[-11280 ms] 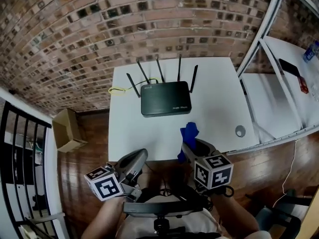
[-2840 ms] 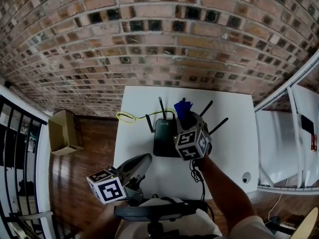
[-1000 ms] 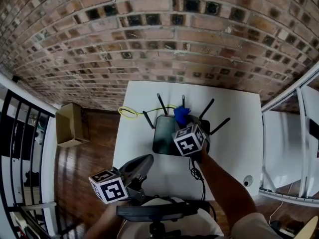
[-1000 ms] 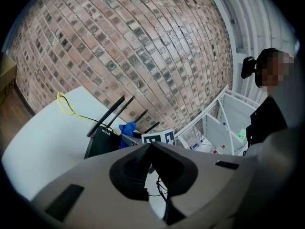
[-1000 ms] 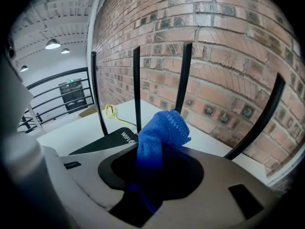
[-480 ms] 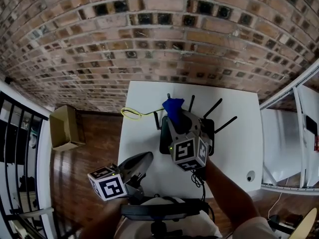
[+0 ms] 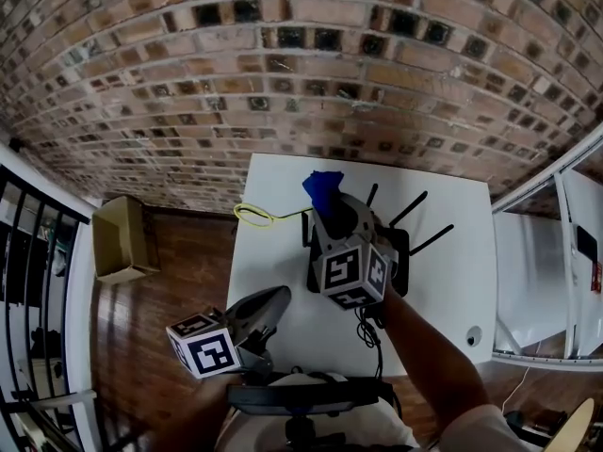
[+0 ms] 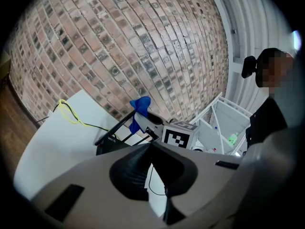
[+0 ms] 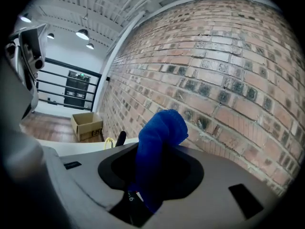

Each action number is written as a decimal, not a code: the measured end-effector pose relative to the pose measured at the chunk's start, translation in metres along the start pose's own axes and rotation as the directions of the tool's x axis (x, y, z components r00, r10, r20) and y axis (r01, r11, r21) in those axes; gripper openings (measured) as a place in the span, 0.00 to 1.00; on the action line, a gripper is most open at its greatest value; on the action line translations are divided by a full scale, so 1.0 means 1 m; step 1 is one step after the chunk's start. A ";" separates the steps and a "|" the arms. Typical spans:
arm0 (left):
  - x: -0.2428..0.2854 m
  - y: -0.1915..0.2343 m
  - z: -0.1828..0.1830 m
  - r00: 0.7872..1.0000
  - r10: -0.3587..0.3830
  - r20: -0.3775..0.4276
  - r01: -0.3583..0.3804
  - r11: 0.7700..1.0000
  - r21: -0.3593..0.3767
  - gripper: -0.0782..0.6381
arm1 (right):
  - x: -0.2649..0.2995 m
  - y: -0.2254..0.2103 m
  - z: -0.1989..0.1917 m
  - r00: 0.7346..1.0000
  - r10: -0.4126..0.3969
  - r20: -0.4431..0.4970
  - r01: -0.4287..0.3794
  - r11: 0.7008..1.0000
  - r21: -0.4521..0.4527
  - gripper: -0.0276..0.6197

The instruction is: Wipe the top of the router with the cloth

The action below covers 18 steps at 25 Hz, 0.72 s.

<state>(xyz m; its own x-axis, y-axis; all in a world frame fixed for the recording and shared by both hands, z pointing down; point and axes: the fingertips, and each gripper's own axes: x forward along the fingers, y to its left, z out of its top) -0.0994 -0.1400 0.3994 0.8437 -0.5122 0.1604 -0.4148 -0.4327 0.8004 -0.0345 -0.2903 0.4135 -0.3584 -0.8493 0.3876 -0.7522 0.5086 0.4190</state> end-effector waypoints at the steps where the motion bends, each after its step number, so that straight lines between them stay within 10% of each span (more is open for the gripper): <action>1: -0.001 0.002 0.001 1.000 0.006 0.000 -0.006 1.000 -0.003 0.12 | 0.003 0.001 -0.004 1.000 0.002 -0.012 -0.002 1.000 0.005 0.27; 18: -0.002 0.016 0.006 1.000 0.024 0.011 -0.023 0.999 -0.021 0.12 | 0.036 0.023 -0.081 0.978 0.059 -0.201 -0.048 0.997 0.060 0.27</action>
<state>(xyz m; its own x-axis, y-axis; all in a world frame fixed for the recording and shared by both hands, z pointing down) -0.1098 -0.1506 0.4089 0.8299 -0.5305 0.1730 -0.4271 -0.4045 0.8087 -0.0200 -0.2980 0.5041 -0.2834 -0.7721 0.5687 -0.7659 0.5392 0.3503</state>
